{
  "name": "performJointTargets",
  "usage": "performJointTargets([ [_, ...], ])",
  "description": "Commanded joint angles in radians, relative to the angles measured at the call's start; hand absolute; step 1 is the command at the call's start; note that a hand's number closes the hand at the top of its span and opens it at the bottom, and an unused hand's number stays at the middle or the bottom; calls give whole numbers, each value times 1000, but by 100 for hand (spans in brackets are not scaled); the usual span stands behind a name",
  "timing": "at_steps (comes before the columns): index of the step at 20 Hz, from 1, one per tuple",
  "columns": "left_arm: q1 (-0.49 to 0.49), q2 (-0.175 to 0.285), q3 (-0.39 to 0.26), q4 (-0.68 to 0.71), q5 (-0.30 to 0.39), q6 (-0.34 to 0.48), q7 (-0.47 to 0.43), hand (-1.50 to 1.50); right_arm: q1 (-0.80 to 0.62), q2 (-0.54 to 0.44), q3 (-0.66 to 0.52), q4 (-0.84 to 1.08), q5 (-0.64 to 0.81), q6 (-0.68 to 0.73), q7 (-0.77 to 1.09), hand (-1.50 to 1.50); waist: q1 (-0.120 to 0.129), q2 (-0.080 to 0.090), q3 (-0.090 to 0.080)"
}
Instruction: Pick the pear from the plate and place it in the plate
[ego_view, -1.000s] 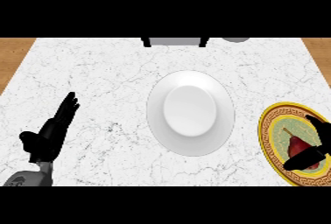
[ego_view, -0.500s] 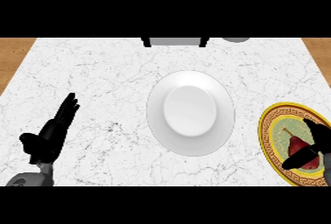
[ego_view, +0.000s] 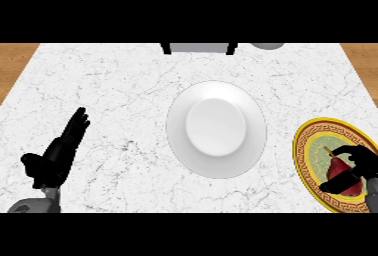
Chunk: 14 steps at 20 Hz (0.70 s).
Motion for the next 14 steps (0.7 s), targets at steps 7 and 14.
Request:
performJointTargets([
  [7, -6, -17, 20, 3, -23, 18, 7, 0, 152, 182, 54, -189, 145, -237, 120, 150, -25, -1, 11],
  [14, 49, -9, 53, 8, -12, 39, -2, 0, 401, 331, 147, -377, 446, -580, 282, 150, -109, -27, 2],
])
